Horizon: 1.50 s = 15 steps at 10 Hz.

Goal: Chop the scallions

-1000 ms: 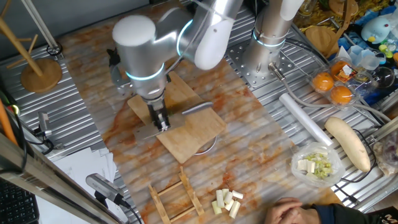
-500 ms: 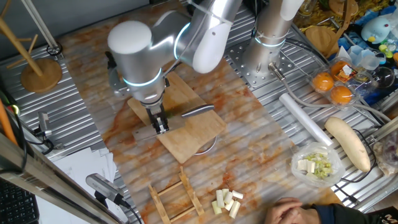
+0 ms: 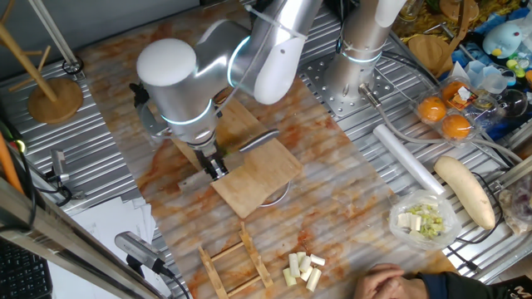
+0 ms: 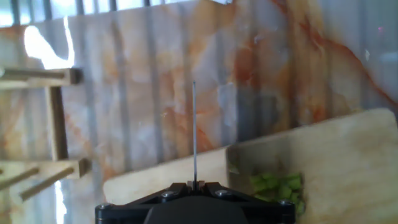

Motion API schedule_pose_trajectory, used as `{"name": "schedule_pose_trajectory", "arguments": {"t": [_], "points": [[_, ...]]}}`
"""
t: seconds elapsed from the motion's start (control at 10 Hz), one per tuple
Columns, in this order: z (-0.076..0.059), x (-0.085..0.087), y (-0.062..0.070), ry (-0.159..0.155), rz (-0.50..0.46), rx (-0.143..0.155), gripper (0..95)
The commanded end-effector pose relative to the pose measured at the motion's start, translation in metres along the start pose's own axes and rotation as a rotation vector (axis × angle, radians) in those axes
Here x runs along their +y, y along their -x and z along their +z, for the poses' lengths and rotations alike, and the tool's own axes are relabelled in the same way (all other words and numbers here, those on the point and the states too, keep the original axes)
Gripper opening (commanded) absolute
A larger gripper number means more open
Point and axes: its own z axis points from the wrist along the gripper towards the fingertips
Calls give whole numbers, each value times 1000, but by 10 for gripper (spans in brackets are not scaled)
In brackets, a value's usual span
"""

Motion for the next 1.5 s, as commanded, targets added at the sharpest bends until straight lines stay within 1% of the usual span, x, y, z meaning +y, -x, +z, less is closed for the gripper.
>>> {"name": "schedule_pose_trajectory", "arguments": {"t": [0.1,0.3,0.4,0.5,0.6,0.7,0.8,0.9,1.0,1.2,1.3,1.5], "points": [[-22,42,14,41,-13,1,0],[-38,86,20,41,44,5,0],[-41,101,23,40,61,2,0],[-48,121,33,40,80,7,0],[-56,128,43,49,98,28,0],[-61,134,49,54,113,41,0],[-63,140,52,54,119,38,0],[-61,147,54,58,137,33,0],[-58,151,55,57,145,32,0],[-49,166,60,55,160,38,0],[-45,172,61,46,159,40,0],[-37,174,61,38,138,35,0]]}}
